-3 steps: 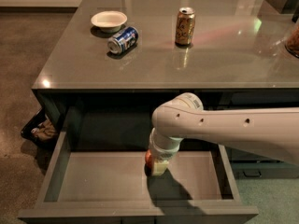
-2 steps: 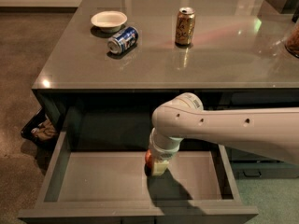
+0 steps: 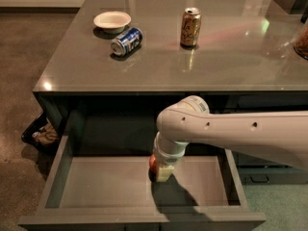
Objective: Place apple into top drawer
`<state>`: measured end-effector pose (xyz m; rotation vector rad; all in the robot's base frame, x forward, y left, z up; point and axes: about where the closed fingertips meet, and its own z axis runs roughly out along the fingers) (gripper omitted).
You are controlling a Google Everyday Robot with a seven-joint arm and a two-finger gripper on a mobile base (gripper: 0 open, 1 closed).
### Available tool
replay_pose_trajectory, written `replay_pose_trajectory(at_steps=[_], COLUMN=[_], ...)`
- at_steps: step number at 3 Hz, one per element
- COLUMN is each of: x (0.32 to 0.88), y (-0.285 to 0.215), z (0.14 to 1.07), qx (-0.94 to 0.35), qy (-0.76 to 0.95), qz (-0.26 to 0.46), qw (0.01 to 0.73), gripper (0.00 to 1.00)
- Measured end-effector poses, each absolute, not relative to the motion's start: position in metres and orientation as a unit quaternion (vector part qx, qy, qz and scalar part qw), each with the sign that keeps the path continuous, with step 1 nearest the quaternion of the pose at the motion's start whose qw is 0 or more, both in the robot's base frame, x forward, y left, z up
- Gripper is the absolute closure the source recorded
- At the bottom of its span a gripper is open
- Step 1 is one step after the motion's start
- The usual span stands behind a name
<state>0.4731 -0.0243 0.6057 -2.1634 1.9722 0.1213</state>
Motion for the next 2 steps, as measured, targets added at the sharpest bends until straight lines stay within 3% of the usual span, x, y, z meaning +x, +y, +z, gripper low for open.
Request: replay_pose_trajectory(at_steps=[1, 2], x=[0.4731, 0.4731], y=[-0.0243, -0.0243], z=[0.6056, 0.6056], qx=[-0.734, -0.734], qy=[0.669, 0.669], qz=[0.041, 0.041], qw=[0.106, 0.106], gripper=[0.0, 0.0])
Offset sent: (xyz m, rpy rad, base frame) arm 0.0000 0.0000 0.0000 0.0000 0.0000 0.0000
